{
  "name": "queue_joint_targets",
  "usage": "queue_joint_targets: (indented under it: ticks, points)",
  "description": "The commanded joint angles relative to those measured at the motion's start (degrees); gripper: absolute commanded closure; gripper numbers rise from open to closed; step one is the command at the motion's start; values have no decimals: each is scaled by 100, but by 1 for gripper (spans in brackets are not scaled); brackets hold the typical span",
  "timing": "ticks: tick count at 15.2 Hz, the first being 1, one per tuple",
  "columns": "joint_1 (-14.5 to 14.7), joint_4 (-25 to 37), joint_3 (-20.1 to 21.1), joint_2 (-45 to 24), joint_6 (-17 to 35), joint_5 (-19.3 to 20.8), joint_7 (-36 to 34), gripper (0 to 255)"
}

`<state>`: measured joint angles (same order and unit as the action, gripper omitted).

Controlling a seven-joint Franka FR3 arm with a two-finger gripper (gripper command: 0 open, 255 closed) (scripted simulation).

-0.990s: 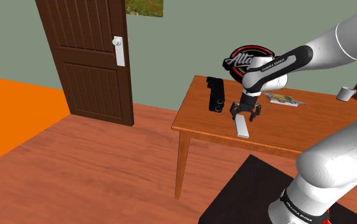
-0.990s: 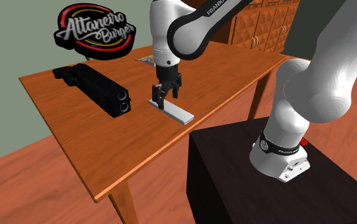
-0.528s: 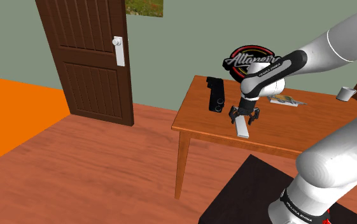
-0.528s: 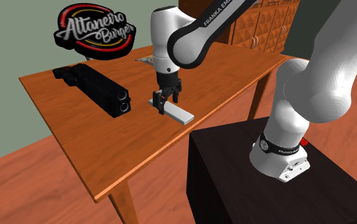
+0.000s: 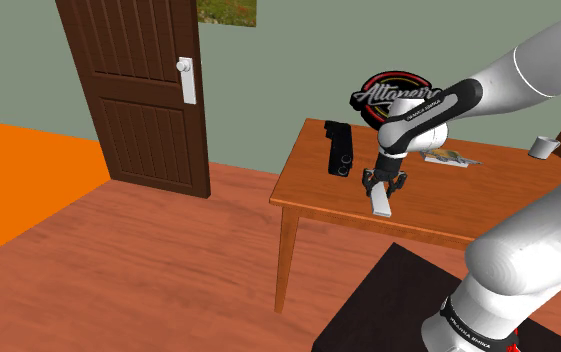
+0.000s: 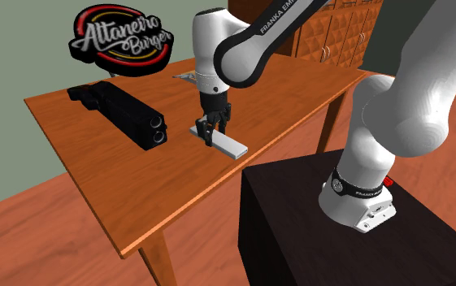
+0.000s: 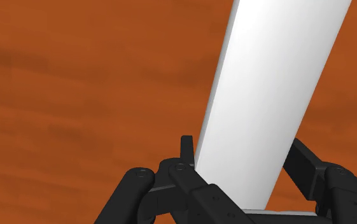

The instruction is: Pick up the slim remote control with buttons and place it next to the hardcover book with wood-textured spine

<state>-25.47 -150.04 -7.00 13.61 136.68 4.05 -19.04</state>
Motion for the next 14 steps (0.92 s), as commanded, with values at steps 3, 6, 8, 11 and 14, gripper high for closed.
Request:
queue_joint_targets:
  ticks: [3,6,8,11,14]
  points:
    - [0,-1,0,-2,0,1,1,255]
    - [0,-2,0,-2,2,1,1,255]
    - [-2,59,7,123,-183,6,-2,255]
    - [-4,163,19,292,-456,10,-5,255]
    - [-5,277,30,448,-727,12,-6,255]
